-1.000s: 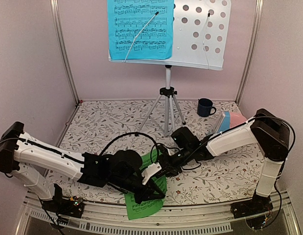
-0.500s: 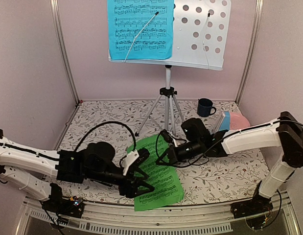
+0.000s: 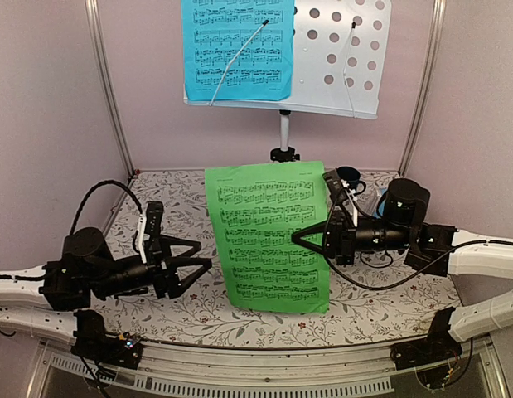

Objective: Set up the instrument practice props

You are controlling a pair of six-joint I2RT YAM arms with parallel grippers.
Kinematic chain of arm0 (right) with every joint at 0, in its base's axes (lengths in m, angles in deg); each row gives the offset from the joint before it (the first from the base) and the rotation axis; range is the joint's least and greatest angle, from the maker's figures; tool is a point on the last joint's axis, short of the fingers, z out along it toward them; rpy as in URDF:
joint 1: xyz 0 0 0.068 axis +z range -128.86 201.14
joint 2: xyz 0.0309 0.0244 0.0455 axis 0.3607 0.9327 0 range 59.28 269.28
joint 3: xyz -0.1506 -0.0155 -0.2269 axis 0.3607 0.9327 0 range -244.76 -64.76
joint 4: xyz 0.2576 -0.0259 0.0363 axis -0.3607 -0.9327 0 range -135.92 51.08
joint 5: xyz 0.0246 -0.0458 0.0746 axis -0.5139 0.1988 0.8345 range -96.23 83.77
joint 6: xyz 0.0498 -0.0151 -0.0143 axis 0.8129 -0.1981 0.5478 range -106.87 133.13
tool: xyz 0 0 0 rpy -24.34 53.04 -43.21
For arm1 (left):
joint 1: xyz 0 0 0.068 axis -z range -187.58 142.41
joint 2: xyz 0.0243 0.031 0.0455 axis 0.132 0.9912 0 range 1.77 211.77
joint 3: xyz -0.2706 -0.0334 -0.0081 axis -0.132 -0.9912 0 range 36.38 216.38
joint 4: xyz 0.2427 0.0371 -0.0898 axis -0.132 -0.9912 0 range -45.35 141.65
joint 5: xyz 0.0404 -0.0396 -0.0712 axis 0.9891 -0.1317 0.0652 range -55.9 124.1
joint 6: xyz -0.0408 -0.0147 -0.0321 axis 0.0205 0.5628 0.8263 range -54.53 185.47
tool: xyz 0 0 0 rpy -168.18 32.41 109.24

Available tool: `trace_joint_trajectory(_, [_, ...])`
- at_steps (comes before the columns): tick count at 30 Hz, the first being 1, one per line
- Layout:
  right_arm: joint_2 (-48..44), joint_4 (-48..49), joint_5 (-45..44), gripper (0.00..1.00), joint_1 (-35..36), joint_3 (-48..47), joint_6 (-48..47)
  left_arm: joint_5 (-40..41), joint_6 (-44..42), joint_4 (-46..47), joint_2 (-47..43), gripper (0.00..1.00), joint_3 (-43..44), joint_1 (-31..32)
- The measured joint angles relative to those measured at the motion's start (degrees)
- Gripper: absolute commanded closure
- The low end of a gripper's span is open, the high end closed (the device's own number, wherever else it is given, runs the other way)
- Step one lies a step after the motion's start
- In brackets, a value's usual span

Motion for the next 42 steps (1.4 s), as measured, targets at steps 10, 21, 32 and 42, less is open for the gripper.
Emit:
trace_joint_trajectory(10, [-5.81,0.92,1.33,1.0,0.0,0.28,-2.05,0.85,-0.28,0.74,6.88,0.22,-0.44,-0.02])
trace_joint_trajectory(21, [-9.14,0.92,4.24,0.98,0.0,0.28,-4.52,-6.38,-2.84,6.6,12.98,0.27,2.93,-0.09])
trace_joint_trajectory(32, [-11.58,-0.31,3.41,0.96,0.0,-0.52,-8.46,-11.39,-5.53,16.83,20.96,0.85,10.84,1.03])
trace_joint_trajectory(42, [-14.19,-3.32,-8.13,0.45,0.0,-4.37,-11.52,-2.34,-8.74,10.54,26.69,1.0,27.15,2.25])
